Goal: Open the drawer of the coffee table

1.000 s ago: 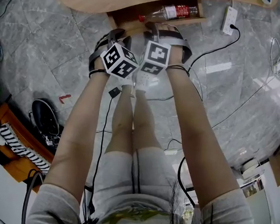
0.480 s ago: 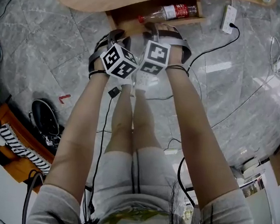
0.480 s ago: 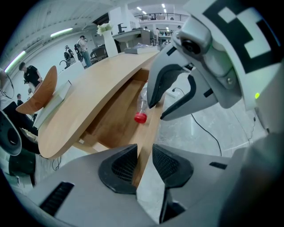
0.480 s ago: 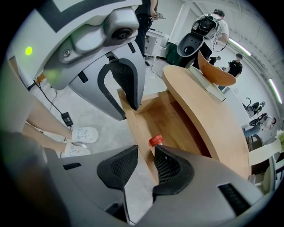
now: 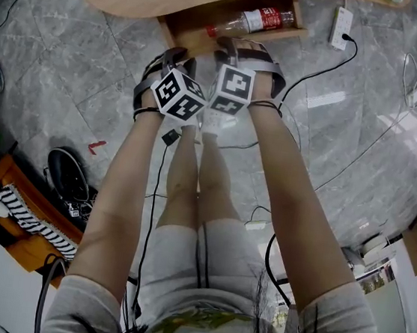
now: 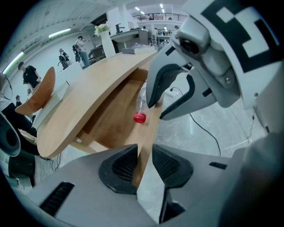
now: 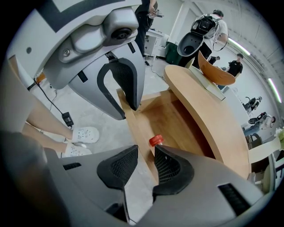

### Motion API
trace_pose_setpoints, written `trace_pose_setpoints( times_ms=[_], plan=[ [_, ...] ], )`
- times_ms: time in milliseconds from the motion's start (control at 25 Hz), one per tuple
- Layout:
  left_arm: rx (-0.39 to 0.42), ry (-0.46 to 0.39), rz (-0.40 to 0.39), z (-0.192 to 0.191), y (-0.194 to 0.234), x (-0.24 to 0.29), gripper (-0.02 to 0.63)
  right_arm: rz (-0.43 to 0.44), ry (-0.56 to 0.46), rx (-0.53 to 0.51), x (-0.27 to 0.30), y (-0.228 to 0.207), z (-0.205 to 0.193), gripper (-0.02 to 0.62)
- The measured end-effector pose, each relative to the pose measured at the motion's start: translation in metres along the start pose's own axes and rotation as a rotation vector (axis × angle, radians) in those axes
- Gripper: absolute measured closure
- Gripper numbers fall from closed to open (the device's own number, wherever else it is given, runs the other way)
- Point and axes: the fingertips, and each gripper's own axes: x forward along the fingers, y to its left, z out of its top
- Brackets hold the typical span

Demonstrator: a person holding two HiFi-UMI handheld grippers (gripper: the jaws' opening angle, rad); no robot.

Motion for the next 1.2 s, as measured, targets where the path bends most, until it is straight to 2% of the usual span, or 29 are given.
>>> trace_pose_setpoints(
  times_ms=[1200],
  plan=[
    [-0.021, -0.030, -0.025, -0.004, -0.017, -0.001, 0.499, -0.045, 0.023, 0.025, -0.003, 0.014, -0.007, 0.491]
  ],
)
